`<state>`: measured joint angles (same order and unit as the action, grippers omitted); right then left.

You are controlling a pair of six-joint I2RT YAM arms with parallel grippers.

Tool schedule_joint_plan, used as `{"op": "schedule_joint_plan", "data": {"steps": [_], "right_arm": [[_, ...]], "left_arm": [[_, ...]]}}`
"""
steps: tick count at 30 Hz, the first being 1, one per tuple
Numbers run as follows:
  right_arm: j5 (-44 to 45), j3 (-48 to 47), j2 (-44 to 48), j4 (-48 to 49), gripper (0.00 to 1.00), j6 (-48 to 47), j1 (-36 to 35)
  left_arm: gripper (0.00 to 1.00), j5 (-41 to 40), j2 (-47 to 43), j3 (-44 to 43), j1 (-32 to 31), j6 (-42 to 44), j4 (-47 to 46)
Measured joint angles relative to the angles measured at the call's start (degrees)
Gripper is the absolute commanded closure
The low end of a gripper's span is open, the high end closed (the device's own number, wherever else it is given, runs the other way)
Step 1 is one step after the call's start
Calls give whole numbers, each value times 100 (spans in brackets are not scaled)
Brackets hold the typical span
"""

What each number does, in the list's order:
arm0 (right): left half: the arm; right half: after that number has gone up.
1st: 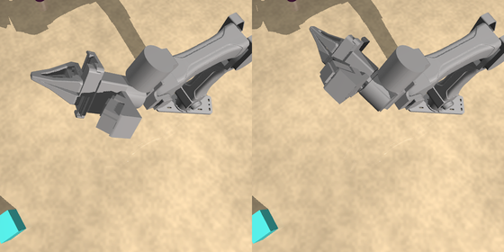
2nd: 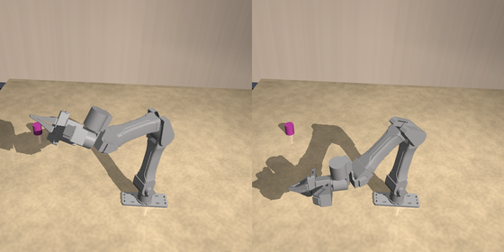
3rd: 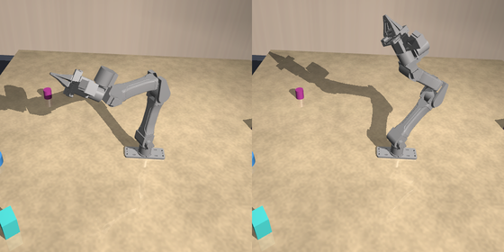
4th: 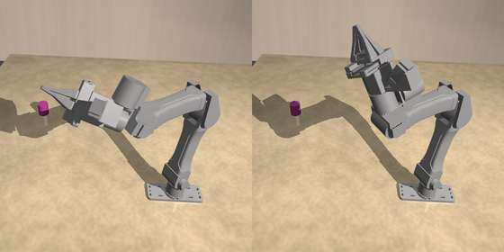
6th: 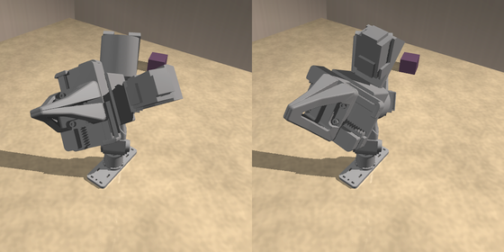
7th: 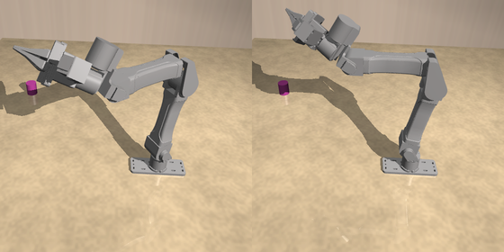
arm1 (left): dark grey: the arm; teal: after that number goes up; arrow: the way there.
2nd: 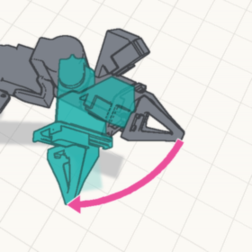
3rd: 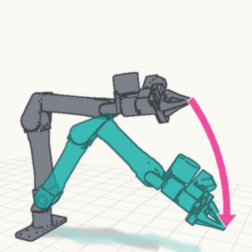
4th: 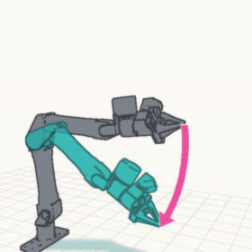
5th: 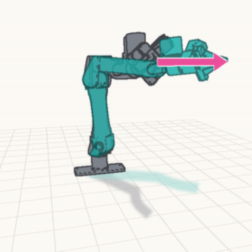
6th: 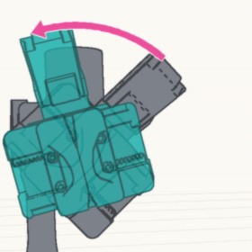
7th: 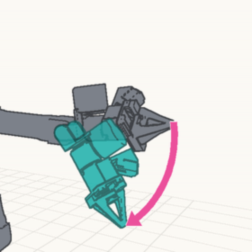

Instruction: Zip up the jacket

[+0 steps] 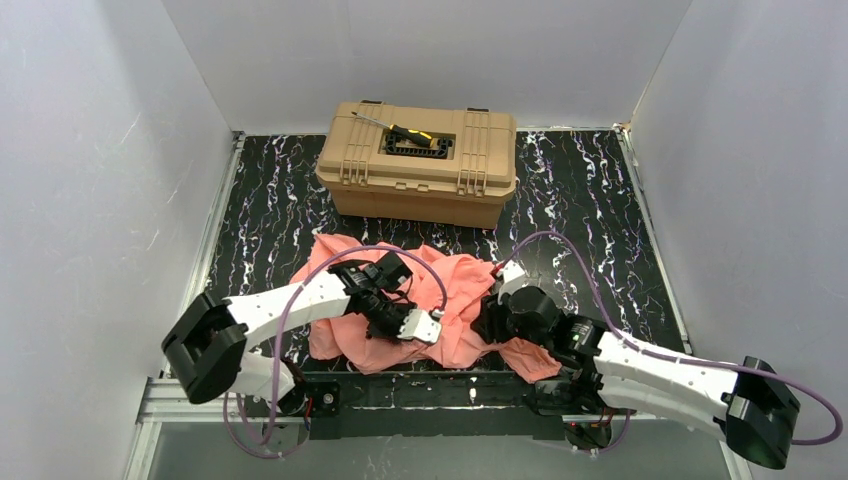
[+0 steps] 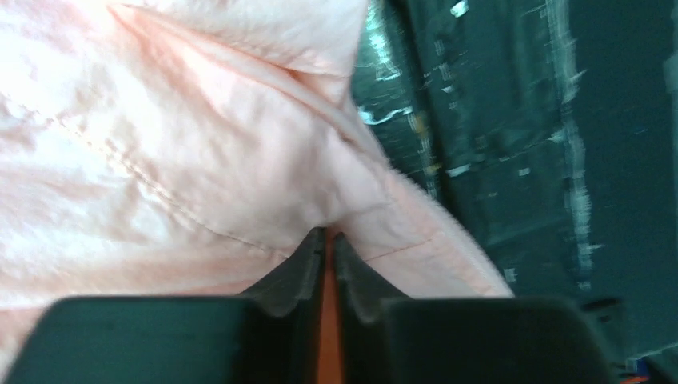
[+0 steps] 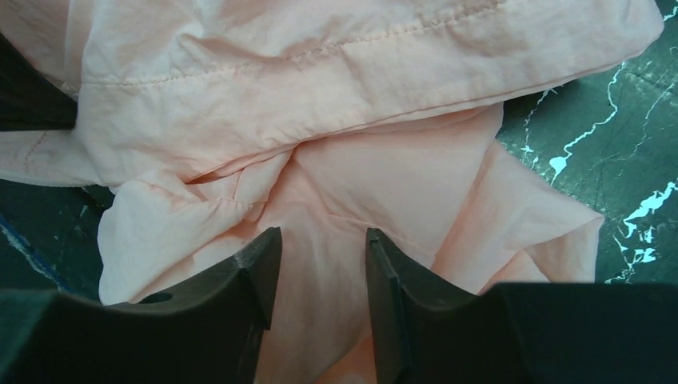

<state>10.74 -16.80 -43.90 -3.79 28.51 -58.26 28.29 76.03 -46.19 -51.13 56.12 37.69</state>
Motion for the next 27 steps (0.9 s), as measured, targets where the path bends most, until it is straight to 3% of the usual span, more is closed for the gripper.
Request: {"op": "schedule_joint_plan", "data": {"steps": [3,5,11,16,17,19,20,24,25,27], "right_arm": [[37,-103,-219,-26,32,-24,0],[149,-186,-192,-31,29,-66,9],[-15,-254,-365,750,24,-297,551],[-485,-448,-1585,1589,21,-704,752],[-640,-549,-1895,1705,23,-811,752],[-970,-793,-2479,1945,32,-968,752],[-1169,-920,-2769,2090,40,-1034,752],[-1773,-1215,-3558,2636,93,-1091,756],[-1878,-1246,-3644,2704,99,-1071,763],[-2063,-1322,-3683,2728,99,-1023,828]], "left_arm": [[100,-293,374,0,20,-195,-341],[100,-332,490,-7,127,-391,-498],[100,-114,-256,-181,929,-981,-874],[100,52,-984,-326,1200,-1082,-1152],[94,70,-1016,-337,1226,-1093,-1158],[75,83,-1036,-339,1266,-1128,-1145],[70,87,-1047,-339,1279,-1156,-1123],[51,138,-1344,-328,1305,-1235,-1043],[43,179,-1532,-299,1307,-1250,-1054],[29,302,-1910,-243,1311,-1250,-1078]]}}
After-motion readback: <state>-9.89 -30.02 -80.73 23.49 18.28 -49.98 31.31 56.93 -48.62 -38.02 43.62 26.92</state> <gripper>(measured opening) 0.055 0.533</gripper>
